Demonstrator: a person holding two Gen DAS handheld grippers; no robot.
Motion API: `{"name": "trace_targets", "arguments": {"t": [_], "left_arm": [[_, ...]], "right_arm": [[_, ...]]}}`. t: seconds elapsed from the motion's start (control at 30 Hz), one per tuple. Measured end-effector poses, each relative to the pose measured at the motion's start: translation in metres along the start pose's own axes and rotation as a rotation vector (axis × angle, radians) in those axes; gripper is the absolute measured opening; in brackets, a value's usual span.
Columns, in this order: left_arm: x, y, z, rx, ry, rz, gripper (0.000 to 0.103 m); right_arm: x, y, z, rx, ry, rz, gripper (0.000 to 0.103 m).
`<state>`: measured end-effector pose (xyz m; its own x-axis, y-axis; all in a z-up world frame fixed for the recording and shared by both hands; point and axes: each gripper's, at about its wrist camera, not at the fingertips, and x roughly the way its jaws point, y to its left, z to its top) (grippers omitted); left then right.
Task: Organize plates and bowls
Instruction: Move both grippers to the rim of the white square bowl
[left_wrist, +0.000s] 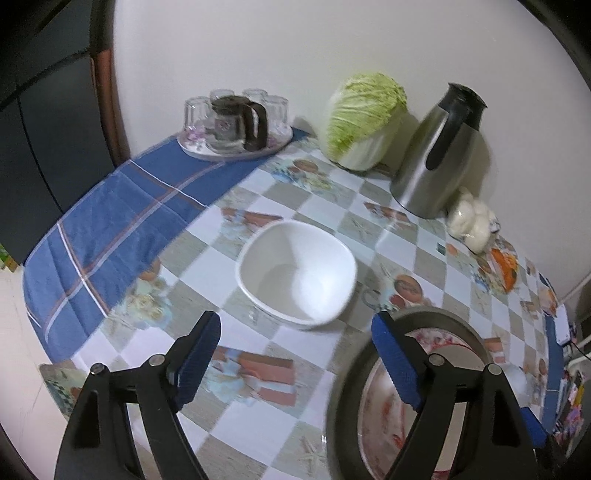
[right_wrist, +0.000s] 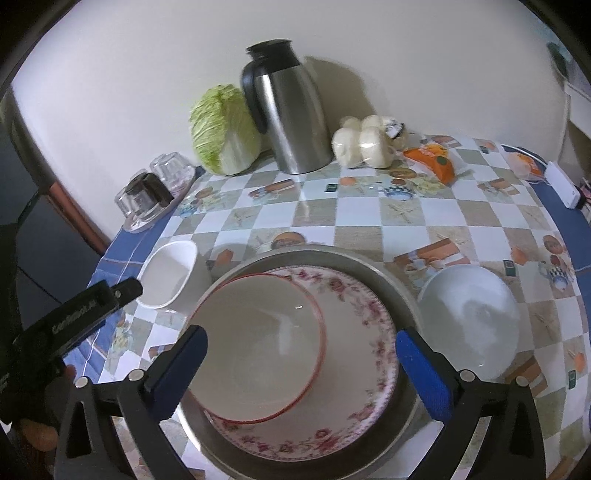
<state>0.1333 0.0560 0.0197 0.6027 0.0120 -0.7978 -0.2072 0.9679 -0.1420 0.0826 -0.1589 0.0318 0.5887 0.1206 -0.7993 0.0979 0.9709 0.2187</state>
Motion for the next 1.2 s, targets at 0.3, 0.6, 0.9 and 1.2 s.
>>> {"name": "trace_targets", "arguments": {"t": [0.3, 0.6, 0.9, 1.2], "left_arm": [[0.002, 0.032, 0.008, -0.054, -0.022, 0.045, 0.096], [0.006, 0.062, 0.012, -0.099, -0.02, 0.073, 0.096], [0.014, 0.077, 0.012, -0.104, -0.004, 0.082, 0.096], [0.022, 0.08, 0.014, -0.09, 0.009, 0.061, 0.096]], "right_arm": [[0.002, 0.032, -0.007, -0.05, 0.006, 0.035, 0.103], [0.012, 0.066, -0.014, -0.102, 0.027, 0.069, 0.103], [0.024, 0.084, -0.015, -0.108, 0.039, 0.071, 0.103], [0.03, 0.09, -0.013, -0.083, 0.032, 0.072, 0.103]]}}
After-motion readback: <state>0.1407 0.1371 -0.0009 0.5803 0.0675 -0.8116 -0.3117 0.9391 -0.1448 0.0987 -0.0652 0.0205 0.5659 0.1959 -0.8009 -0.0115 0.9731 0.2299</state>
